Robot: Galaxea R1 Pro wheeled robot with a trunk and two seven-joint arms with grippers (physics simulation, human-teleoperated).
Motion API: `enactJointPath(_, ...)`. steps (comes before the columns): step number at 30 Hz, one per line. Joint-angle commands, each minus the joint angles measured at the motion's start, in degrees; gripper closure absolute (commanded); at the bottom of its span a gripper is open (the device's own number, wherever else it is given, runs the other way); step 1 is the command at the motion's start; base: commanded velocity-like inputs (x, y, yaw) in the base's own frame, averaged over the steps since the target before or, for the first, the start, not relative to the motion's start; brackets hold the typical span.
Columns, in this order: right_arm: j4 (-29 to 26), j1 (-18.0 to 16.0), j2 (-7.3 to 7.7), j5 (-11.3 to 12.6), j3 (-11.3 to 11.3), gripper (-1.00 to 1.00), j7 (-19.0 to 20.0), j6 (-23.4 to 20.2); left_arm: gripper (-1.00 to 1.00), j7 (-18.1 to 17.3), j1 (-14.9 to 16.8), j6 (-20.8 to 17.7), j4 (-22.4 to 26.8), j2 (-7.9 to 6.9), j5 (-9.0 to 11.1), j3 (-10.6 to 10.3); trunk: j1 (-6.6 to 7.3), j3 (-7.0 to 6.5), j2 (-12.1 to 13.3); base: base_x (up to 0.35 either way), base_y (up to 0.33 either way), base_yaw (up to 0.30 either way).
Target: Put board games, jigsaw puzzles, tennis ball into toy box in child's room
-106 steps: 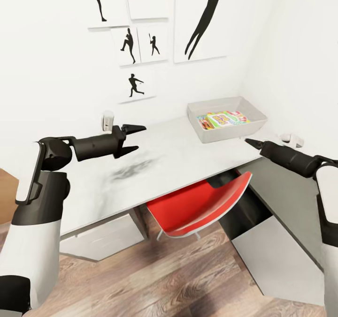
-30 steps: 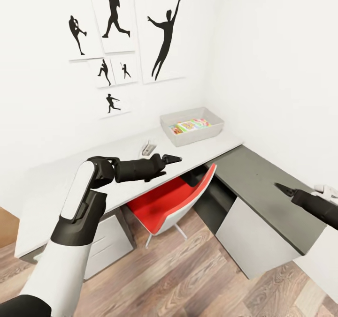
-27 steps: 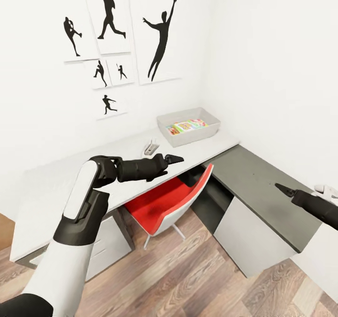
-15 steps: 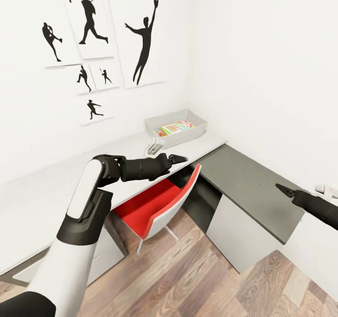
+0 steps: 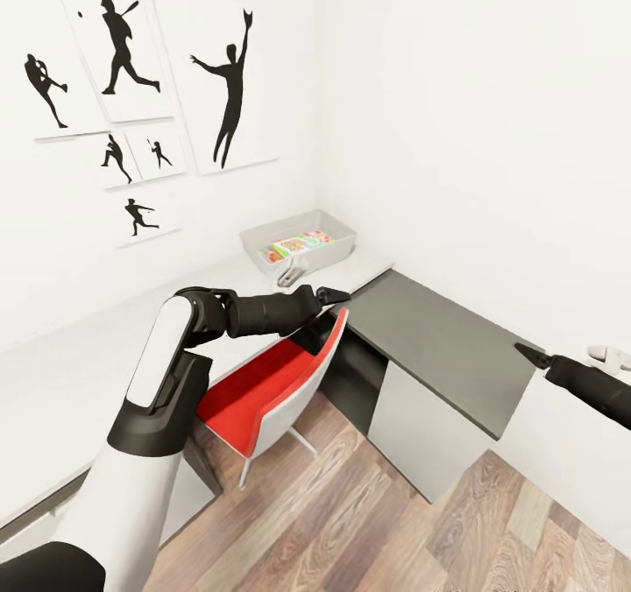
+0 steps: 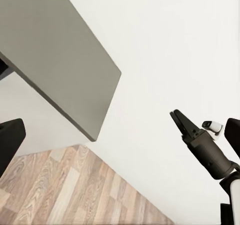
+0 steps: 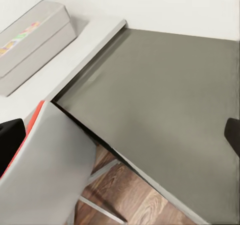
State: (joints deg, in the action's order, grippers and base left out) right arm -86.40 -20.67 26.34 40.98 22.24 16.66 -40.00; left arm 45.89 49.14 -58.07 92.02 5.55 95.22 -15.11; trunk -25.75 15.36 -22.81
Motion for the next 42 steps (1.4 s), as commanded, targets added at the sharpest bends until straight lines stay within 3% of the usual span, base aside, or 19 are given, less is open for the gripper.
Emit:
enactJointPath(1,0.0,-0.1,-0.01,0.0,0.1,-1.00,0.2,-0.3,-1.00,0.6,0.1,-0.1,0.0,0.03,0.5,0.0,-0.04,0.03,-0.1,0.000,0.000,-0.211)
enactJointPath(42,0.0,-0.1,-0.24,0.0,-0.1,-1.00,0.6,-0.9,-1.00,0.6,-1.8,0.4,-0.2,0.17,0.1,-0.3,-0.04,-3.28,-0.1,0.000,0.000,-0.211)
